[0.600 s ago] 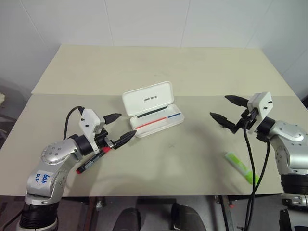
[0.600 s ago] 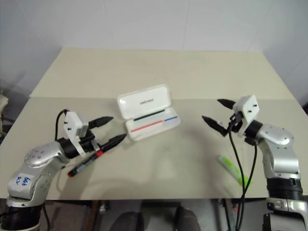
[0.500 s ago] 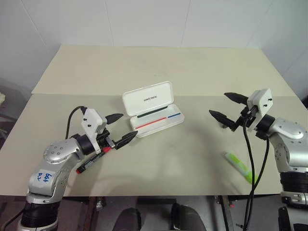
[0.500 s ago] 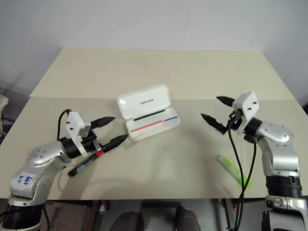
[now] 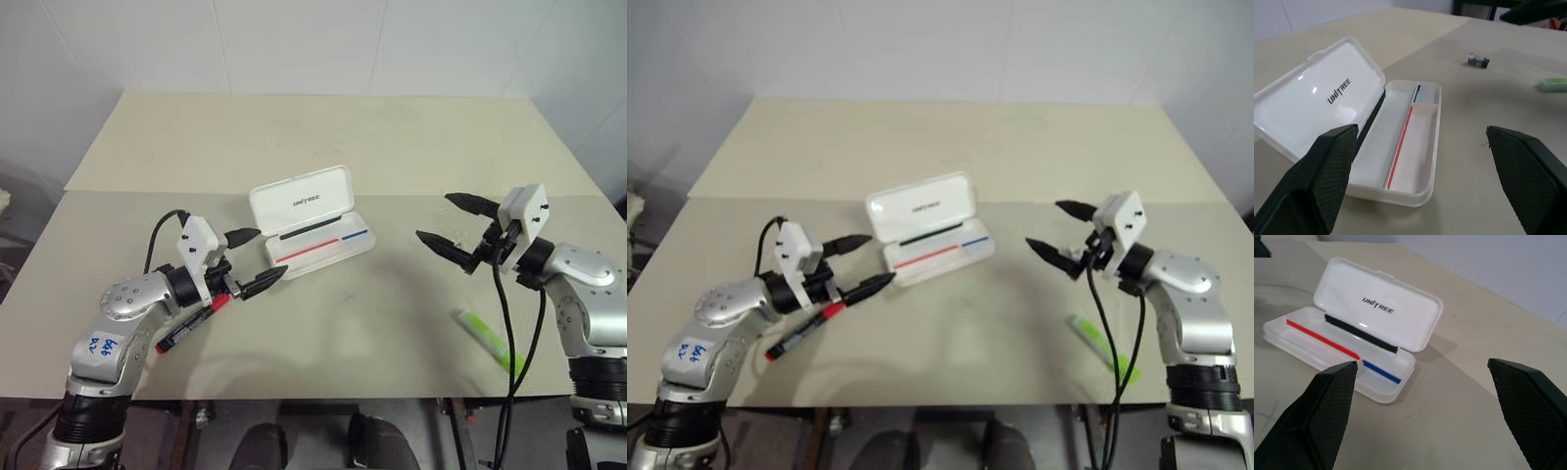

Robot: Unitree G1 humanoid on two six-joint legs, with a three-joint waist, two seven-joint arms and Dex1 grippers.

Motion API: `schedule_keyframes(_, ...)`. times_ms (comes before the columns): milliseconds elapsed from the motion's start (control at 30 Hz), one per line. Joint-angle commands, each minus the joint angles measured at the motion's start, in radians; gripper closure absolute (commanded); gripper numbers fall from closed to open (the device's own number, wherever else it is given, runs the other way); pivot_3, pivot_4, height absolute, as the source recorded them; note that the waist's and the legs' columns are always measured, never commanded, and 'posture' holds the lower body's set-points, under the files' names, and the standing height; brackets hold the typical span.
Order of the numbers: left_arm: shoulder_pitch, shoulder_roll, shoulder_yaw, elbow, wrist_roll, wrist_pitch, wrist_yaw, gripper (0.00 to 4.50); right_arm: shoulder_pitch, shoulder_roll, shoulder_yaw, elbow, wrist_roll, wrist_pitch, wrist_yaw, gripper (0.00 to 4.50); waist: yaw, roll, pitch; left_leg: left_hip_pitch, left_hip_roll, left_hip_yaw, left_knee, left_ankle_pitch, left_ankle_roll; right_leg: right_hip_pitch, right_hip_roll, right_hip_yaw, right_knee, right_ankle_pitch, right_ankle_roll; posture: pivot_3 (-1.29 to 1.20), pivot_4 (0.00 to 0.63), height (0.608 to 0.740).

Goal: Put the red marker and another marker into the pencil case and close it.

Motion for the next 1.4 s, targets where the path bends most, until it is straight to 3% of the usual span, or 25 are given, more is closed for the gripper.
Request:
schedule_keyframes(33, -0.034, 0.009, -0.007, 0.027, 0.017, -0.041, -0.027, 0.02, 0.072, 0.008, -0.076, -0.109, 0.03, 0.019, -0.074, 0.0, 0.002, 0.0, 0.0, 0.0, 0.0, 0.0, 0.0, 0.0, 0.0, 0.0, 0.0, 0.0, 0.0, 0.0, 0.0, 0.0, 0.15, 0.74)
schedule_keyframes(267, -0.07, -0.01, -0.048, 0.084, 0.031, -0.059, -0.055, 0.02, 0.27, 0.036, -0.131, -0.336, 0.057, 0.076, -0.182, 0.0, 0.0, 0.0, 0.0, 0.0, 0.0, 0.0, 0.0, 0.0, 0.0, 0.0, 0.0, 0.0, 0.0, 0.0, 0.0, 0.0, 0.15, 0.74)
schedule_keyframes(567, -0.077, -0.016, -0.072, 0.093, 0.03, -0.069, -0.084, 0.02, 0.334, 0.061, -0.12, -0.457, 0.074, 0.103, -0.245, 0.0, 0.001, -0.001, 0.0, 0.0, 0.0, 0.0, 0.0, 0.0, 0.0, 0.0, 0.0, 0.001, 0.001, 0.0, 0.0, 0.0, 0.15, 0.74)
schedule_keyframes(667, -0.07, -0.007, -0.061, 0.092, 0.031, -0.085, -0.089, 0.69, 0.312, 0.062, -0.1, -0.433, 0.072, 0.098, -0.235, 0.0, 0.0, -0.001, 0.0, 0.0, 0.0, -0.001, 0.0, 0.0, 0.0, 0.0, 0.0, 0.001, 0.0, 0.0, 0.0, 0.0, 0.15, 0.74)
schedule_keyframes(867, -0.087, 0.023, -0.079, 0.082, 0.04, -0.06, -0.106, 2.76, 0.26, 0.077, -0.05, -0.398, 0.068, 0.091, -0.215, 0.0, -0.001, -0.001, 0.0, 0.0, 0.0, -0.001, 0.0, 0.0, 0.0, 0.0, 0.0, 0.001, 0.0, 0.0, 0.0, 0.0, 0.15, 0.74)
schedule_keyframes(1400, -0.307, 0.045, -0.285, 0.12, 0.163, 0.216, -0.092, 2.76, 0.15, 0.063, 0.026, -0.318, 0.105, 0.125, -0.095, 0.0, 0.0, -0.001, 0.0, 0.0, -0.001, -0.001, 0.0, -0.001, 0.001, 0.0, 0.001, 0.001, 0.0, 0.0, 0.0, 0.0, 0.15, 0.74)
